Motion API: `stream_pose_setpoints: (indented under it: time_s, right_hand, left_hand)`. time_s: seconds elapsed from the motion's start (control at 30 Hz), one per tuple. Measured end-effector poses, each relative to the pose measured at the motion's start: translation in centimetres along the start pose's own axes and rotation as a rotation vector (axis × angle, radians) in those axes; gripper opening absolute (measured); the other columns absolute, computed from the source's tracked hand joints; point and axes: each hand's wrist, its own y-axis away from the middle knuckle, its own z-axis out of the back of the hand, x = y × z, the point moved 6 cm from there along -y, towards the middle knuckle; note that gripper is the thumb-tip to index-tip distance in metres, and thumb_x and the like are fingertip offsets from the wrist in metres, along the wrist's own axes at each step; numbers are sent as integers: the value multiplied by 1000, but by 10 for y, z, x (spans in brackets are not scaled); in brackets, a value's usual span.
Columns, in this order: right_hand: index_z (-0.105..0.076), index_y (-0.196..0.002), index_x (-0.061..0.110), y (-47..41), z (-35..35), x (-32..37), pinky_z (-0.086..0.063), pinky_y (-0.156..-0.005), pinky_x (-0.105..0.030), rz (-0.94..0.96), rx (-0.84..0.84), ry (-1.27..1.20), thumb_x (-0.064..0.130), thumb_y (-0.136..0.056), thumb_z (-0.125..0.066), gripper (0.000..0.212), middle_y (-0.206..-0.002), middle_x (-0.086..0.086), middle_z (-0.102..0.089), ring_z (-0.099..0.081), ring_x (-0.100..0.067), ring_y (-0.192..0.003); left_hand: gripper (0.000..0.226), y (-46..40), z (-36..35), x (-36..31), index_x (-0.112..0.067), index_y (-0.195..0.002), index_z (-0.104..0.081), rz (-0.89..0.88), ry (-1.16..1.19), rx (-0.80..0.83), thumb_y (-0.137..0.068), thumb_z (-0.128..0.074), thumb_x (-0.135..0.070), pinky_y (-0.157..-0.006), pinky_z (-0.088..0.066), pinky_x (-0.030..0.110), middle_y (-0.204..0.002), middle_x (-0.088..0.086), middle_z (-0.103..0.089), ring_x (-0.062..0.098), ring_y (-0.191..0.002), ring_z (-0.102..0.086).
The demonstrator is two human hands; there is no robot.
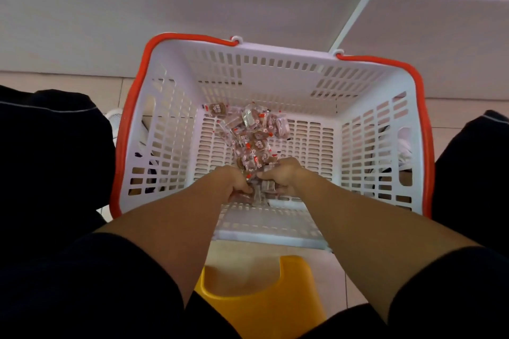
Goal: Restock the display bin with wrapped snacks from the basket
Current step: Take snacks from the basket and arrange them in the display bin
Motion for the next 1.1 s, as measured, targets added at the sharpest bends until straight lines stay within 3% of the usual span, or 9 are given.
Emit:
stream_pose_setpoints:
  time_s: [0.07,0.23,0.37,0.5,0.67,0.77,0.9,1.0,1.1]
  right_hand:
    - [-57,-80,13,2,2,1,-56,-52,-27,17,-6,-57,-1,-68,-87,36,-78,0,-73,-71,-13,-70]
    - [-59,-120,-4,11,20,7,-58,-89,-43,41,40,147,3,-73,-85,55,-109,-17,-70,-69,-28,-100]
    - [-52,-137,5,38,44,19,-61,-66,-35,80,95,314,4,-75,-84,70,-95,-11,-69,-68,-20,-77]
    - [-47,-142,10,73,59,47,-61,-73,-34,162,193,281,6,-78,-81,73,-101,-9,-72,-68,-17,-80]
    - [-65,-120,4,152,72,129,-60,-72,-22,428,353,269,-4,-89,-65,32,-102,-8,-70,-69,-13,-81]
    - [-67,-117,10,220,96,181,-59,-68,-27,650,320,346,-8,-81,-71,41,-94,-6,-69,-67,-20,-79]
    - [-73,-104,17,314,122,228,-57,-70,-32,906,276,441,12,-63,-82,42,-85,-4,-73,-69,-17,-73]
    - [-77,-100,24,364,134,246,-49,-70,-23,1039,248,503,27,-61,-87,41,-86,-7,-73,-63,-15,-74]
    - [-78,-99,23,384,137,255,-54,-67,-18,1165,252,403,17,-64,-85,37,-87,-9,-77,-69,-10,-74]
  left_hand:
    - [16,-1,0,6,-8,-80,-56,42,-58,42,-96,-60,-8,-53,-31,20,-92,7,-58,11,-69,-47]
    - [18,13,12,6,-8,-78,-57,83,-224,122,-95,-63,-10,-59,-39,20,-74,3,-51,8,-62,-41]
    - [13,39,38,4,-5,-83,-58,58,-396,35,-94,-63,-9,-93,-52,31,-72,4,-46,12,-67,-43]
    - [21,80,42,-8,8,-117,-54,-31,-185,143,-96,-55,2,-105,-47,43,-88,13,-55,18,-84,-57]
    - [36,163,61,-61,3,-127,-54,-360,91,287,-92,-56,8,-94,-55,43,-122,22,-66,31,-110,-66]
    - [25,234,87,-99,-4,-112,-63,-545,-123,289,-89,-60,7,-88,-57,38,-109,17,-72,26,-96,-71]
    - [29,327,117,-139,4,-114,-60,-749,-324,99,-86,-63,8,-79,-61,39,-89,10,-66,16,-76,-63]
    - [23,375,124,-150,-7,-104,-70,-862,-197,53,-90,-57,6,-67,-62,36,-72,2,-59,8,-63,-56]
    - [22,396,115,-152,-13,-86,-72,-893,40,124,-85,-59,4,-67,-62,39,-83,7,-58,13,-67,-58]
